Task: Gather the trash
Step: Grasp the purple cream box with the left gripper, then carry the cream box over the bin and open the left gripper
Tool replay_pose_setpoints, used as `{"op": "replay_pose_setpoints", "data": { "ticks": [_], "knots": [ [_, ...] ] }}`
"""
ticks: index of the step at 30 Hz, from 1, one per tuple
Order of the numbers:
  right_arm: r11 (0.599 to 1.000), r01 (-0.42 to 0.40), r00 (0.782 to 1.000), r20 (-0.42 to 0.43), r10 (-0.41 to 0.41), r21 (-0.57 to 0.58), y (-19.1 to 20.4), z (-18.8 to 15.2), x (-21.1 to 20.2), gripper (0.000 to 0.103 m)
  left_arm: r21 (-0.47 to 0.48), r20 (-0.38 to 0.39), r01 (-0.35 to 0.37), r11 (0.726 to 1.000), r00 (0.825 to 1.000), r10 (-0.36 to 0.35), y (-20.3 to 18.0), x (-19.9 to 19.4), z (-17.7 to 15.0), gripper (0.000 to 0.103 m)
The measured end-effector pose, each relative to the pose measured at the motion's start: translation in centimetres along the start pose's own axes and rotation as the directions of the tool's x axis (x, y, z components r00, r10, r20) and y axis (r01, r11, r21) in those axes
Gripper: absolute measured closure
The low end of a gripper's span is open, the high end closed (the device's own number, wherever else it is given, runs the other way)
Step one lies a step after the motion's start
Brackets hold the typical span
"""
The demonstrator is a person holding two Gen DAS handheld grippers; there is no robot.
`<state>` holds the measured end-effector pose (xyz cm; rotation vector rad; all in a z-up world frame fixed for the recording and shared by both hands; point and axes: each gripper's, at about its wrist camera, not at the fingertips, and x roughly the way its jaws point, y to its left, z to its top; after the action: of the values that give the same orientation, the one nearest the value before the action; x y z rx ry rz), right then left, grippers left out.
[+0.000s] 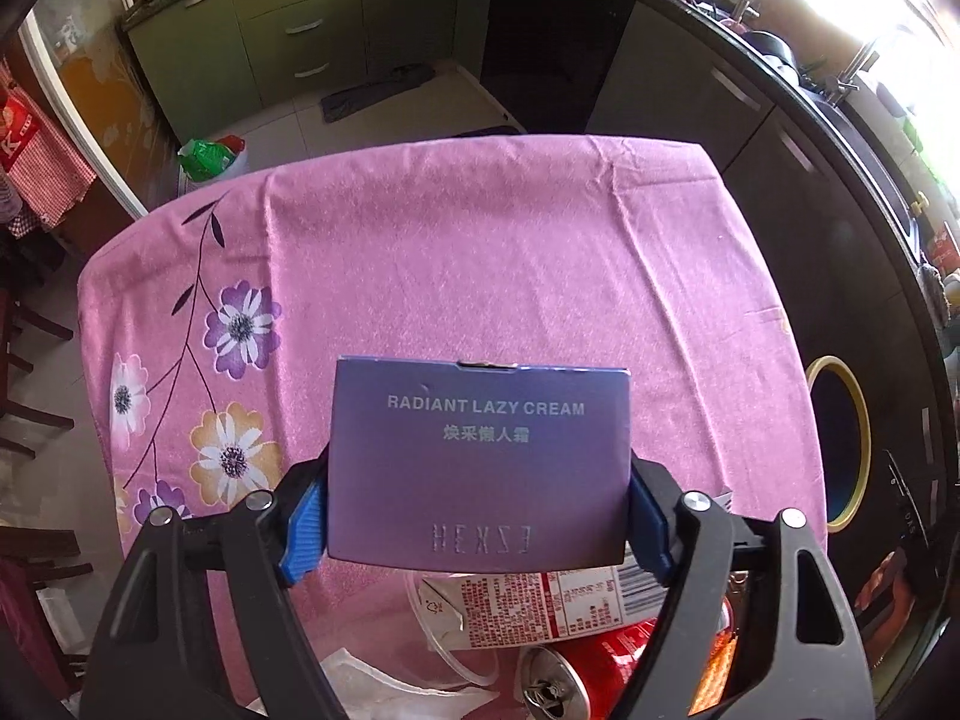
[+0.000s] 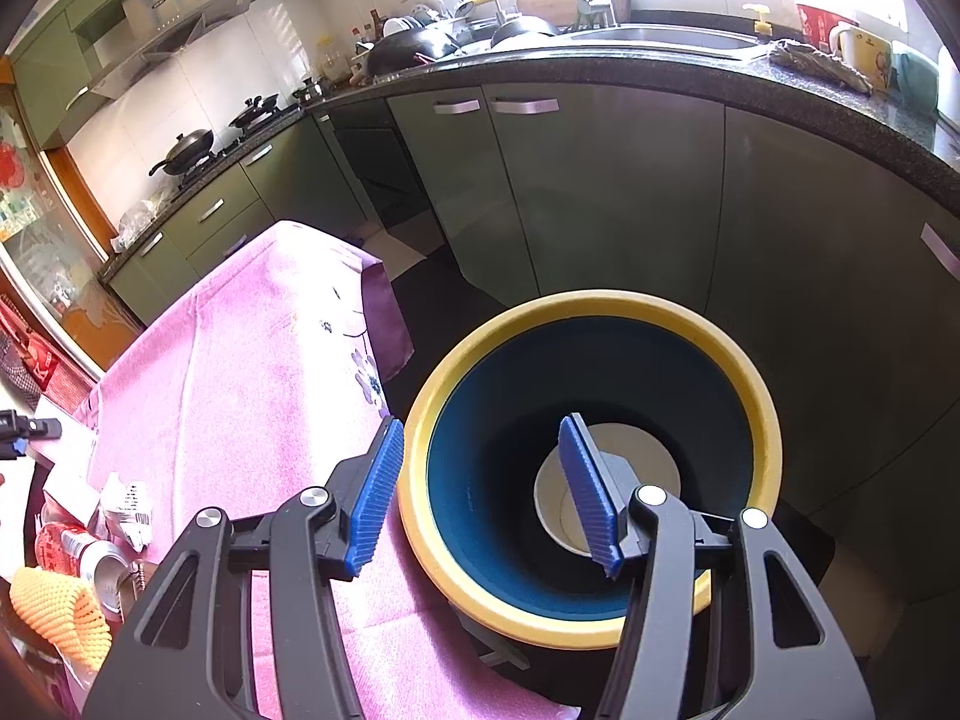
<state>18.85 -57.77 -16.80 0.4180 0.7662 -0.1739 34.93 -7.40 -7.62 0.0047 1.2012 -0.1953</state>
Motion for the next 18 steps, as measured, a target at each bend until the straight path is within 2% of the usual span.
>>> {"op": "replay_pose_setpoints", "data": {
  "ticks": [4, 9, 12, 18],
  "knots": [
    [1.0, 0.004, 1.0, 0.021, -0.004, 0.001, -0.4, 0.0, -0.9, 0.049, 0.038, 0.053, 0.024, 0.999, 0.998, -0.026, -1.9, -2.7, 0.1, 0.028],
    [1.0, 0.015, 0.999, 0.049, -0.015, 0.006, -1.5, -0.3, -2.4, 0.049, 0.141, 0.106, 0.085, 0.986, 0.989, -0.1, -7.0, -6.2, -0.5, 0.028],
    [1.0, 0.021, 0.997, 0.068, -0.022, 0.016, -2.5, -0.7, -3.7, 0.049, 0.225, 0.107, 0.127, 0.966, 0.982, -0.154, -11.4, -7.3, -1.5, 0.028],
    [0.999, 0.027, 0.996, 0.088, -0.03, 0.045, -5.1, -1.4, -5.5, 0.049, 0.362, 0.05, 0.205, 0.909, 0.97, -0.238, -19.7, -7.6, -3.4, 0.028]
  ]
}}
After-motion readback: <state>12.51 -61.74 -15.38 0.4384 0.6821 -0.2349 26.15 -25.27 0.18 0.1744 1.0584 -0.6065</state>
